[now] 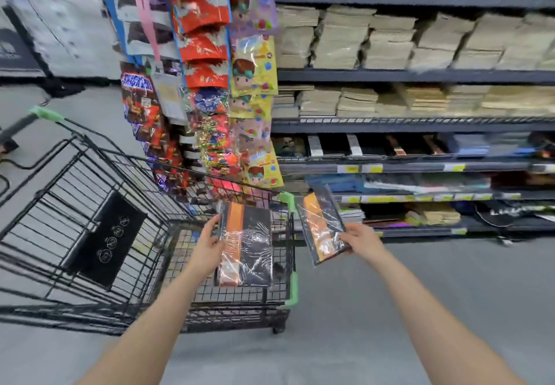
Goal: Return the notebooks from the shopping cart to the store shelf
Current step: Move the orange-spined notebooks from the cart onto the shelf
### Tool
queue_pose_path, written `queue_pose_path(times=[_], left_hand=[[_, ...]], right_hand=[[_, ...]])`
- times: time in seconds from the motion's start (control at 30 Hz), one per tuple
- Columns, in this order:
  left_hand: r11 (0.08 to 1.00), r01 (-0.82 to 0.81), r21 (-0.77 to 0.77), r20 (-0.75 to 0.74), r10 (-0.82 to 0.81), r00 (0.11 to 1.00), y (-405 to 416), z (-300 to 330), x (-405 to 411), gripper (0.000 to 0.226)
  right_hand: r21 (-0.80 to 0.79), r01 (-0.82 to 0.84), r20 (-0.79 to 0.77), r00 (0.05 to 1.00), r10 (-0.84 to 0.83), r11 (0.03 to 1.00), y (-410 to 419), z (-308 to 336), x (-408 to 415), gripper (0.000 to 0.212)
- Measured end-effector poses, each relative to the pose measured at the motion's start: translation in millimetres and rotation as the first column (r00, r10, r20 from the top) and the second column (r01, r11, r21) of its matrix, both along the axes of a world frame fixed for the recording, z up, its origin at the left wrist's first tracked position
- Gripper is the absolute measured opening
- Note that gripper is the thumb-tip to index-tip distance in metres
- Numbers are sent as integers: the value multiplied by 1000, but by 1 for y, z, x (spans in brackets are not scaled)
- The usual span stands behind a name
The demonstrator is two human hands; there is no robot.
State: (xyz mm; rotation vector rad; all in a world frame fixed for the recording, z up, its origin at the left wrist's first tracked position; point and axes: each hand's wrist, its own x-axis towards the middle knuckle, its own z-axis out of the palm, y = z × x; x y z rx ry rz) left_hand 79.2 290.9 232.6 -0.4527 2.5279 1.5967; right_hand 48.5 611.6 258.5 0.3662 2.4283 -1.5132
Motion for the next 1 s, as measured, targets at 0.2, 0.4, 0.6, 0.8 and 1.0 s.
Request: queue_pose_path(times=[0.2, 0.4, 0.6, 0.8, 1.0], left_hand=[[997, 78, 4, -38, -78, 996, 78, 8, 2, 57], [985, 162, 60, -26, -160, 987, 182, -5, -41, 59], [972, 191, 134, -53, -186, 981, 318, 4, -87, 50], [961, 198, 194, -22, -198, 980, 411, 10, -111, 56], [964, 219, 153, 13, -224, 975, 463, 0, -147, 56]], right_hand=[[-127, 163, 102, 983, -151, 978, 77, -4, 18, 12], [-202, 268, 170, 957, -236, 942, 188, -1, 19, 12], [-198, 319, 187, 940, -284, 927, 319, -1, 0, 26], [-192, 286, 124, 956, -266, 939, 410, 10, -21, 30], [-197, 325, 84, 946, -315, 925, 462, 2, -47, 31]])
